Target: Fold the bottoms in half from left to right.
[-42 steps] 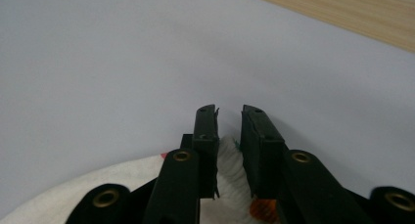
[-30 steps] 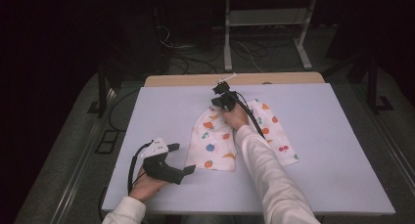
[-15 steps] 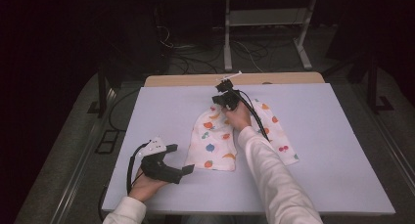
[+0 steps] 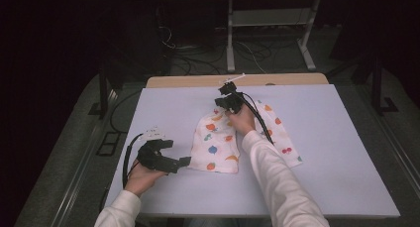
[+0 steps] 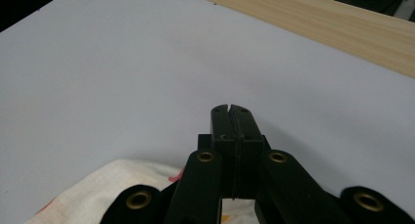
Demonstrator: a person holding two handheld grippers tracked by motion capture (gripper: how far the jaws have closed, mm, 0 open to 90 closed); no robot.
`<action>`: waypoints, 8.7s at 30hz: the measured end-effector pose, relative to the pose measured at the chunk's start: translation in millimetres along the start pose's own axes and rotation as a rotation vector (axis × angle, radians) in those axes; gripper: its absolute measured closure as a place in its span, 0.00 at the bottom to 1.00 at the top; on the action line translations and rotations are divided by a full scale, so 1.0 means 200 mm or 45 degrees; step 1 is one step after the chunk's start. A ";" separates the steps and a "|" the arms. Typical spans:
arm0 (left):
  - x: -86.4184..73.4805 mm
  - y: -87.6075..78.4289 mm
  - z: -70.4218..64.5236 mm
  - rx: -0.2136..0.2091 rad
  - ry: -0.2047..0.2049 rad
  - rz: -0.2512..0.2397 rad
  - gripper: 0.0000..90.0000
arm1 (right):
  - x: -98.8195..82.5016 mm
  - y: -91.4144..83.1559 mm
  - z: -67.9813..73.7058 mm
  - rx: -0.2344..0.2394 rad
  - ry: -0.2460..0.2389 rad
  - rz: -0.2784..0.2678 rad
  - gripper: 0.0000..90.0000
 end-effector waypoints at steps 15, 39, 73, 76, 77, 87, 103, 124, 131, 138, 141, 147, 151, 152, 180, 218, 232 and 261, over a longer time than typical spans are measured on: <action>-0.06 0.13 0.05 -0.021 -0.185 0.089 0.00 | 0.00 -0.02 -0.01 0.019 0.063 -0.032 0.99; -0.16 0.19 0.03 -0.118 -0.291 0.198 0.24 | -0.01 -0.03 -0.01 0.010 0.038 -0.033 0.99; -0.19 0.26 0.09 -0.090 -0.293 0.253 0.99 | -0.02 -0.02 0.00 0.020 0.025 -0.052 0.99; -0.18 0.26 0.08 -0.076 -0.263 0.256 0.99 | -0.02 -0.02 0.00 0.020 0.023 -0.052 0.99; -0.18 0.25 0.07 -0.074 -0.251 0.257 0.99 | -0.02 -0.03 -0.01 0.022 0.024 -0.054 0.99; -0.12 0.24 -0.02 -0.108 -0.149 0.251 0.99 | 0.00 -0.05 -0.04 0.019 0.045 -0.068 0.99; -0.01 0.25 -0.17 -0.174 -0.080 0.231 0.99 | 0.03 -0.11 -0.10 0.038 0.095 -0.096 0.99; 0.11 0.33 -0.36 -0.275 0.031 0.199 0.99 | 0.01 -0.26 -0.27 0.050 0.175 -0.120 0.99; 0.15 0.35 -0.43 -0.307 0.074 0.195 0.99 | -0.01 -0.29 -0.32 0.069 0.214 -0.127 0.99; 0.18 0.38 -0.48 -0.333 0.100 0.193 0.99 | -0.01 -0.32 -0.36 0.077 0.238 -0.134 0.99; 0.19 0.40 -0.50 -0.340 0.103 0.198 0.99 | -0.02 -0.33 -0.38 0.074 0.238 -0.133 0.98; 0.22 0.43 -0.53 -0.350 0.125 0.200 0.99 | -0.04 -0.34 -0.43 0.083 0.245 -0.127 0.98; 0.25 0.46 -0.57 -0.364 0.142 0.208 0.99 | -0.05 -0.35 -0.45 0.083 0.255 -0.134 0.99; 0.25 0.47 -0.58 -0.368 0.143 0.210 0.99 | -0.06 -0.35 -0.46 0.084 0.256 -0.137 0.99; 0.31 0.77 -0.75 -0.434 0.180 0.275 0.99 | -0.16 -0.35 -0.65 0.138 0.267 -0.145 0.99; 0.40 1.04 -0.84 -0.456 0.117 0.214 0.99 | -0.23 -0.35 -0.79 0.171 0.359 -0.097 0.84; 0.42 1.12 -0.90 -0.483 0.110 0.214 0.99 | -0.29 -0.54 -0.81 0.091 0.319 -0.153 0.15; 0.42 1.31 -0.95 -0.475 0.100 0.280 0.99 | -0.37 -0.68 -0.82 0.087 0.334 -0.151 0.00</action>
Point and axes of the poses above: each handheld gripper's, and its own axes: y roughly forward along the jaws, x roughly out of its top, z roughly to its left, the point moved 8 cm from there along y, roughly forward along the jaws, and after that the axes turned 1 degree about -z, right-handed, at the moved point
